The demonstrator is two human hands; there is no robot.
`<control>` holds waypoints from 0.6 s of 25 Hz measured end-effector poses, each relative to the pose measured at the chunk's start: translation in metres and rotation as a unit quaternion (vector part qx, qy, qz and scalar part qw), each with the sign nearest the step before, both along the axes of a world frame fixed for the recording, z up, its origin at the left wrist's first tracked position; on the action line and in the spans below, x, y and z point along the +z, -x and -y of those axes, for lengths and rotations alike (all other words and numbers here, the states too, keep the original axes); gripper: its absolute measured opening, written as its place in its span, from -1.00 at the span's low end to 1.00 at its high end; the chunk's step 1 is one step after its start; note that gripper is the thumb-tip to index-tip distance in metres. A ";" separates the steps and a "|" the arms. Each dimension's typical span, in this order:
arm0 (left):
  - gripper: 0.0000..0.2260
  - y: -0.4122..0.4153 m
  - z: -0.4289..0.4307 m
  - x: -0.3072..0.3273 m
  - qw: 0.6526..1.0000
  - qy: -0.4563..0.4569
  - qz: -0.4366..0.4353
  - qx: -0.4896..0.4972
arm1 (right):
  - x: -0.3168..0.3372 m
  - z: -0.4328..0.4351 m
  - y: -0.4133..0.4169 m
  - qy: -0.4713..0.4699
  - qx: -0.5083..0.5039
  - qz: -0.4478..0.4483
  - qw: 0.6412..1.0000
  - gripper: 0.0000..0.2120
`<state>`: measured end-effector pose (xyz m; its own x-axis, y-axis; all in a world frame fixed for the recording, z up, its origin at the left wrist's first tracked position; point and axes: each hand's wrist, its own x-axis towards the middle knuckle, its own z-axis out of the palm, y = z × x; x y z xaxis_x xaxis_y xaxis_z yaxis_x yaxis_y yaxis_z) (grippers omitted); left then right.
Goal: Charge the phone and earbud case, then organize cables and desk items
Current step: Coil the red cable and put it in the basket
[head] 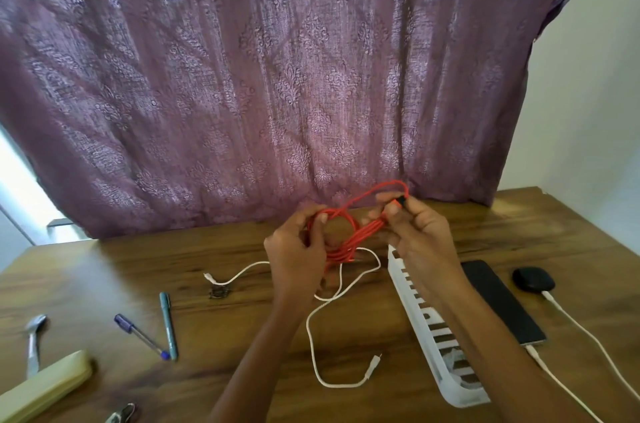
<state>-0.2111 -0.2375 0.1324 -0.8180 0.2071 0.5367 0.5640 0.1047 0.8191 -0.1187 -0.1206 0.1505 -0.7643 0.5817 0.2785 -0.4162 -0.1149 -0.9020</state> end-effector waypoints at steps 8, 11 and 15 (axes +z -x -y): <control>-0.87 0.015 0.020 -0.003 0.995 0.073 -0.059 0.024 | 0.032 -0.033 -0.003 -0.195 -0.106 0.088 0.971 -0.82; -0.87 0.017 0.021 0.004 0.999 0.026 0.039 0.005 | 0.022 -0.035 -0.004 -0.151 -0.083 0.096 0.980 -0.83; -0.86 0.004 0.018 0.016 0.960 -0.103 0.239 -0.100 | 0.000 -0.031 0.003 -0.088 -0.104 0.111 0.984 -0.84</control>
<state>-0.2153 -0.2557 0.1484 -0.9359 0.3156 0.1565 0.1105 -0.1589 0.9811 -0.1222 -0.0893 0.1505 -0.6869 0.6896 0.2294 -0.2050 0.1190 -0.9715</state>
